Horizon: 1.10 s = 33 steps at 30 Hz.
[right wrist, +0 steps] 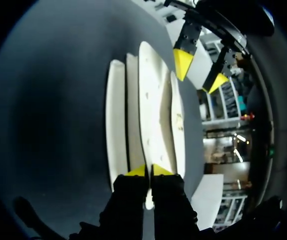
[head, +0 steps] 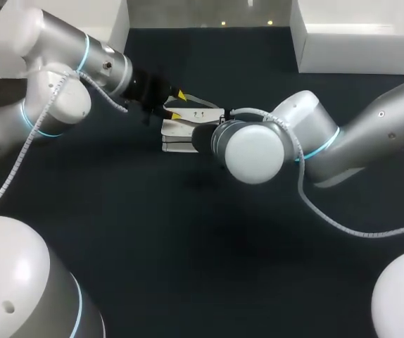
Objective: Pick up the bag, open it, inspect its contents, close it, and place it on the opposite side
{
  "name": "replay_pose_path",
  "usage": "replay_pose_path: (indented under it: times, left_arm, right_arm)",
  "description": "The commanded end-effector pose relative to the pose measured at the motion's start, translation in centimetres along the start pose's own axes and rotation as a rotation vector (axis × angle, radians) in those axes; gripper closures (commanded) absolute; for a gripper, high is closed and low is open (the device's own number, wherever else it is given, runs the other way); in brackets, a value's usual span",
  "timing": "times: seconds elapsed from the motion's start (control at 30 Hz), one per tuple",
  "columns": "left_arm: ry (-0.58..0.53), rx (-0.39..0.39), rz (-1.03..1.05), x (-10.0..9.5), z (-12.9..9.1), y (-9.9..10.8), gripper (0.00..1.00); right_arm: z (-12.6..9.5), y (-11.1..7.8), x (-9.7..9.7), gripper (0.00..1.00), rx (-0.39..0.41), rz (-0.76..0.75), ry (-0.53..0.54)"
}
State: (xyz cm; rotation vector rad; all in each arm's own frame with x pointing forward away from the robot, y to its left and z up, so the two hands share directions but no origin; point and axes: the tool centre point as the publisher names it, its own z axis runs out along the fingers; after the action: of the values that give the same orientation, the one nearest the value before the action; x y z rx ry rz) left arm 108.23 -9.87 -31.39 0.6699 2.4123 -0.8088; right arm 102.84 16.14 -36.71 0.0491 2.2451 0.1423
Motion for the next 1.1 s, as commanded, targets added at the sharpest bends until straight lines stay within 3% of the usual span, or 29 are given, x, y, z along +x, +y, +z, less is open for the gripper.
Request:
replay_pose_path:
  times: [0.03,0.4,1.1]
  left_arm:
    - [-0.003,0.005,-0.001,0.3,0.6,0.0,0.52]
    - [-0.002,0.006,-0.011,1.2,0.2,-0.4,0.53]
    - [0.007,-0.014,-0.005,1.6,2.7,0.9,0.66]
  right_arm:
    - [0.0,-0.3,0.4,1.00,-0.034,0.000,-0.080]
    - [0.0,-0.3,0.4,1.00,-0.034,0.000,-0.080]
    - [0.0,-0.3,0.4,1.00,-0.034,0.000,-0.080]
